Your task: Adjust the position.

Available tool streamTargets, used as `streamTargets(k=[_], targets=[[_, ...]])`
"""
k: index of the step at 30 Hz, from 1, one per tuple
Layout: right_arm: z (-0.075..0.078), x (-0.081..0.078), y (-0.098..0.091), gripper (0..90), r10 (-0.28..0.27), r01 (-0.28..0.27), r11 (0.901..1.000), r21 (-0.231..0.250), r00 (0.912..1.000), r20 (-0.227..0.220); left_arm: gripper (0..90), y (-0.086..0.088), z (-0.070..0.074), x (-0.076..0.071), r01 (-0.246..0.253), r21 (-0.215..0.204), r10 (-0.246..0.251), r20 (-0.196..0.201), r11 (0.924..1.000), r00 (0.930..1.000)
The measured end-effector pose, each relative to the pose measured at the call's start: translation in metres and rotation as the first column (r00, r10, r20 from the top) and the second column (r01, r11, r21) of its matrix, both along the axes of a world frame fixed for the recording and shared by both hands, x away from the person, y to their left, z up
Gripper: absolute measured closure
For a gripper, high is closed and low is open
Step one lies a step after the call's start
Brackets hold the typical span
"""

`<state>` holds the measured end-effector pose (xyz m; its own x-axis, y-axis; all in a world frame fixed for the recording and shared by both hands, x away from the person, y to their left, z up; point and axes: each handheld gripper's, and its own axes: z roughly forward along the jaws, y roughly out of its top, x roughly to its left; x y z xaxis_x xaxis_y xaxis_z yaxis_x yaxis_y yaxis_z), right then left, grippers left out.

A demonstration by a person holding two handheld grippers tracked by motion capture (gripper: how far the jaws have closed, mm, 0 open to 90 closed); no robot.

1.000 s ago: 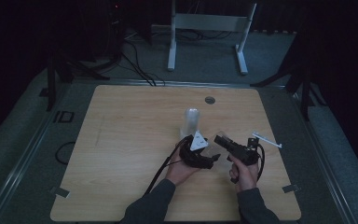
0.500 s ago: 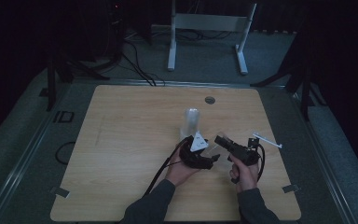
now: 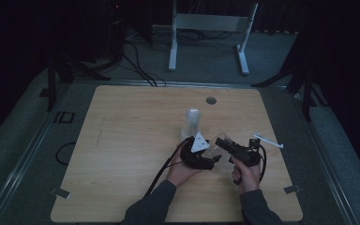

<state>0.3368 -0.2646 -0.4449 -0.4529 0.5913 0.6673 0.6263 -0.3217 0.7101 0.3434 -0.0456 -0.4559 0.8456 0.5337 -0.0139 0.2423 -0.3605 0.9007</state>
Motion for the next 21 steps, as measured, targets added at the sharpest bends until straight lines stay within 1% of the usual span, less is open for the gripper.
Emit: streamTargets(k=[4, 5, 8, 9, 16, 21], targets=[[0.0003, -0.0008, 0.0012, 28.0, 0.014, -0.014, 0.9999, -0.009, 0.9998, 0.012, 28.7, 0.0004, 0.0017, -0.0001, 0.002, 0.0, -0.002, 0.003, 1.0, 1.0], [0.0011, -0.0013, 0.0021, 27.1, 0.023, -0.022, 0.9995, -0.024, 0.9996, 0.017, 28.8, 0.0006, 0.0022, 0.0, 0.002, 0.004, -0.002, 0.005, 1.0, 1.0], [0.0015, -0.0016, 0.0028, 26.0, 0.031, -0.03, 0.9991, -0.03, 0.9993, 0.023, 28.8, 0.0013, 0.0022, 0.0007, -0.002, 0.008, 0.002, 0.005, 1.0, 1.0], [0.0014, -0.002, 0.0031, 24.4, 0.04, -0.039, 0.9982, -0.046, 0.9989, 0.025, 28.8, 0.0017, 0.002, 0.0013, -0.003, 0.012, 0.003, 0.005, 0.9999, 1.0], [-0.0009, -0.0037, 0.0014, 22.2, 0.047, -0.046, 0.9966, -0.068, 0.9987, 0.02, 28.8, 0.0044, 0.0016, 0.0028, -0.009, 0.022, 0.009, 0.002, 0.9997, 1.0], [-0.0002, -0.0056, -0.0014, 19.8, 0.066, -0.063, 0.9933, -0.097, 0.9975, 0.027, 28.8, 0.0071, 0.0022, 0.0038, -0.007, 0.027, 0.007, -0.002, 0.9996, 1.0]])
